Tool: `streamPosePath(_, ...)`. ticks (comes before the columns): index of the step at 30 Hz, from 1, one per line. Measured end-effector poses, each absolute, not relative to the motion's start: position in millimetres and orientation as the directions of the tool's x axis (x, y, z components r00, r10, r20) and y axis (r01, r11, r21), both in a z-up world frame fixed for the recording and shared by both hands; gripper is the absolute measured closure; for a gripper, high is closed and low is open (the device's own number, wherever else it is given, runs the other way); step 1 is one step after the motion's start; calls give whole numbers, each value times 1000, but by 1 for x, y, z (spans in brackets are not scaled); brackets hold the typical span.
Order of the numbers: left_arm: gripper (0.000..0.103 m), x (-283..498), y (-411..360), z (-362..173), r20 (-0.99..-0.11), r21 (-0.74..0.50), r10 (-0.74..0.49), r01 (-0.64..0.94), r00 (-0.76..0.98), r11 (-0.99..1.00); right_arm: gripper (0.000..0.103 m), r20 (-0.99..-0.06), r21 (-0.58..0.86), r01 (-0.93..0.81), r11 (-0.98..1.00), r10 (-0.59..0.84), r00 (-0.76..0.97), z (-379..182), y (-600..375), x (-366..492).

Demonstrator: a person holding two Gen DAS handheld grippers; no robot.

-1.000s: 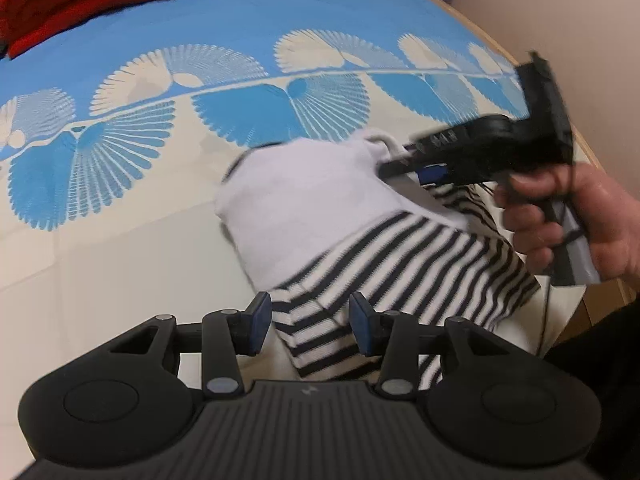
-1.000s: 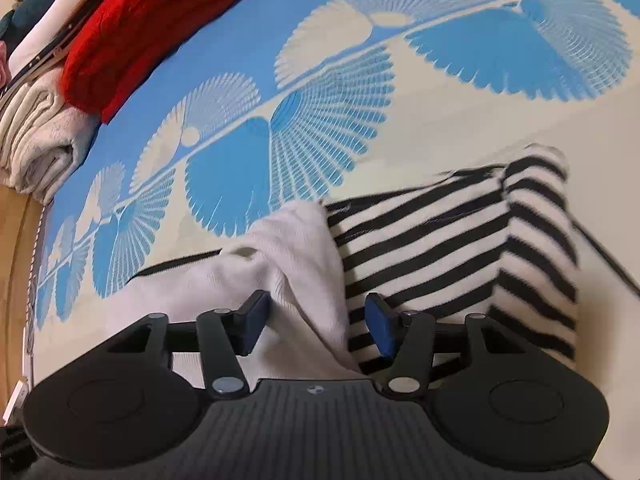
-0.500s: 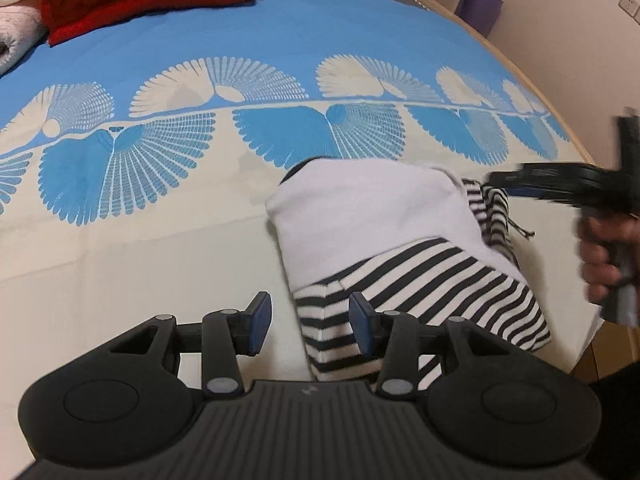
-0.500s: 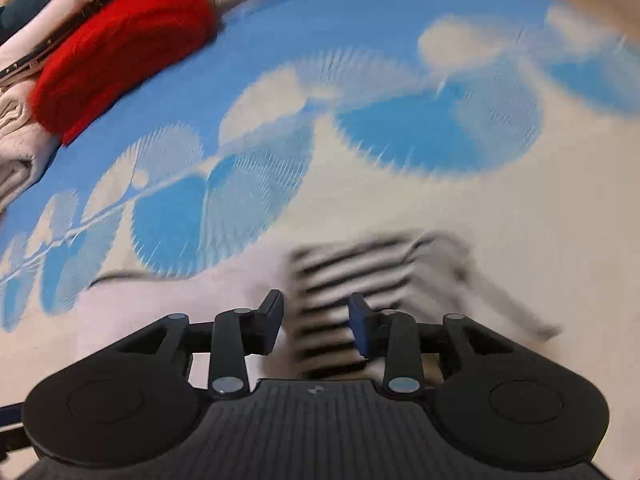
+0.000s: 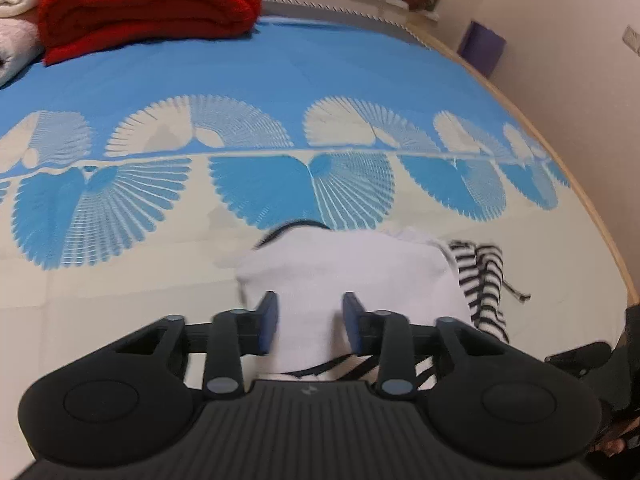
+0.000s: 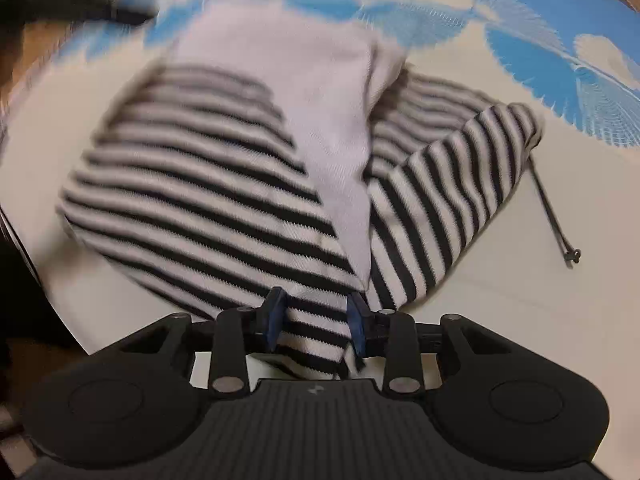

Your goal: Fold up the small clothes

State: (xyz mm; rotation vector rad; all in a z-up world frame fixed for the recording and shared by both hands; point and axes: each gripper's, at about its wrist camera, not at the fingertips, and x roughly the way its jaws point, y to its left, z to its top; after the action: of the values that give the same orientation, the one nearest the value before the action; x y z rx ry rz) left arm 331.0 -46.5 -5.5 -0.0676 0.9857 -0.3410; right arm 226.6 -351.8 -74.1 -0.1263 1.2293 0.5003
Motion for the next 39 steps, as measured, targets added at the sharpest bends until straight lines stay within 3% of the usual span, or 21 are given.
streamPosePath(2,79,338,-58,-26,-831,-179,-298,281,469,943,68,-922,201,-401,894,310,229,-74,-355,230)
streamPosePath(5,75,341,-82,-62,-880,14,-152,345,449,939,68,-920,206,-417,885,320,226,-70,-353,229)
streamPosePath(7,76,336,-92,-59,-869,76,-122,373,479,925,68,-917,219,-406,887,330,226,-70,-355,235)
streamPosePath(9,76,333,-89,-41,-866,41,-149,365,477,930,68,-919,210,-419,883,324,223,-69,-352,236)
streamPosePath(13,73,306,-75,1,-819,-110,-359,492,448,864,66,-907,202,-454,868,341,248,-61,-346,235)
streamPosePath(15,73,291,-79,-10,-866,-110,-369,590,339,800,65,-886,244,-429,870,379,266,-55,-352,236)
streamPosePath(17,72,280,-90,-53,-938,-68,-274,663,212,746,65,-904,242,-390,888,352,241,-66,-358,238)
streamPosePath(19,72,271,-98,-61,-933,-8,-258,702,251,712,43,-925,224,-389,894,321,205,-76,-357,235)
streamPosePath(20,72,272,-98,-56,-929,-13,-268,698,257,716,43,-926,210,-397,893,312,212,-75,-356,233)
streamPosePath(23,63,279,-79,-41,-913,-90,-310,607,267,789,42,-909,231,-358,905,332,253,-63,-359,235)
streamPosePath(25,25,284,-66,-28,-883,-125,-342,540,322,832,39,-878,273,-303,913,365,310,-51,-368,238)
streamPosePath(27,13,292,-49,-22,-855,-155,-338,428,394,890,30,-856,301,-214,929,362,368,-48,-381,243)
streamPosePath(28,13,298,-44,-22,-855,-175,-325,365,405,914,21,-857,301,-160,940,340,388,-50,-387,247)
streamPosePath(29,13,304,-38,-26,-863,-206,-311,284,399,936,18,-862,298,-110,948,317,396,-53,-392,249)
streamPosePath(33,13,323,-15,-51,-894,-303,-311,76,322,950,18,-874,372,-5,928,352,336,-70,-405,261)
streamPosePath(39,12,339,-9,-69,-891,-374,-356,-11,284,927,11,-893,387,11,922,372,254,-91,-392,269)
